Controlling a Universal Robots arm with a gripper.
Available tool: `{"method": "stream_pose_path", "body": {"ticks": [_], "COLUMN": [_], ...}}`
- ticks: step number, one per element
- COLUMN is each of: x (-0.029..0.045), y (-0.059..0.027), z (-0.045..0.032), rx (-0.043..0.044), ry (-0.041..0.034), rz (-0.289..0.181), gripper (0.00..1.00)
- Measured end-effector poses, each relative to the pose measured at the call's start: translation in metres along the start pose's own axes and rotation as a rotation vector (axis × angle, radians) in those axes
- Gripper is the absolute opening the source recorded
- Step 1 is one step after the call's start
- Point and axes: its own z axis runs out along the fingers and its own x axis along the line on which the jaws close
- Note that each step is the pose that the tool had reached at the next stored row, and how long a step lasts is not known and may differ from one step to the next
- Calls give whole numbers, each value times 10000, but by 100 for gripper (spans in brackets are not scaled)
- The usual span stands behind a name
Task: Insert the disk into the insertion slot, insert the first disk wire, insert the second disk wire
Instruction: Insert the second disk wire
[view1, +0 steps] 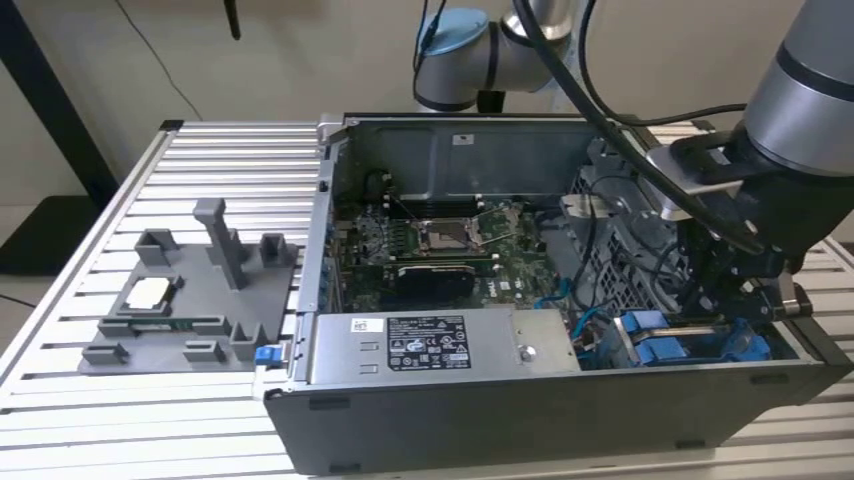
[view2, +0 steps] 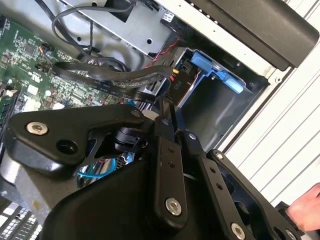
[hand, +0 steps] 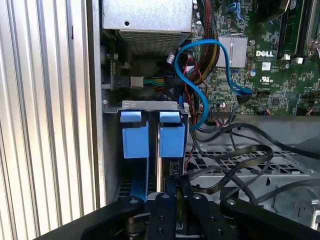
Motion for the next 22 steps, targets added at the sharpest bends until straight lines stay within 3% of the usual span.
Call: {"method": "stream_pose_path", "body": {"ticks": [7,11,15,22], "x": [0,0,0,-5], "y": [0,0,0,-4], "z": [1,0,1,-32], "rx": [-1,-9,-15,-13], "ry": [-6,83,261,267], "rz": [0,-10,-24,0], "gripper": [16,16,16,16]}}
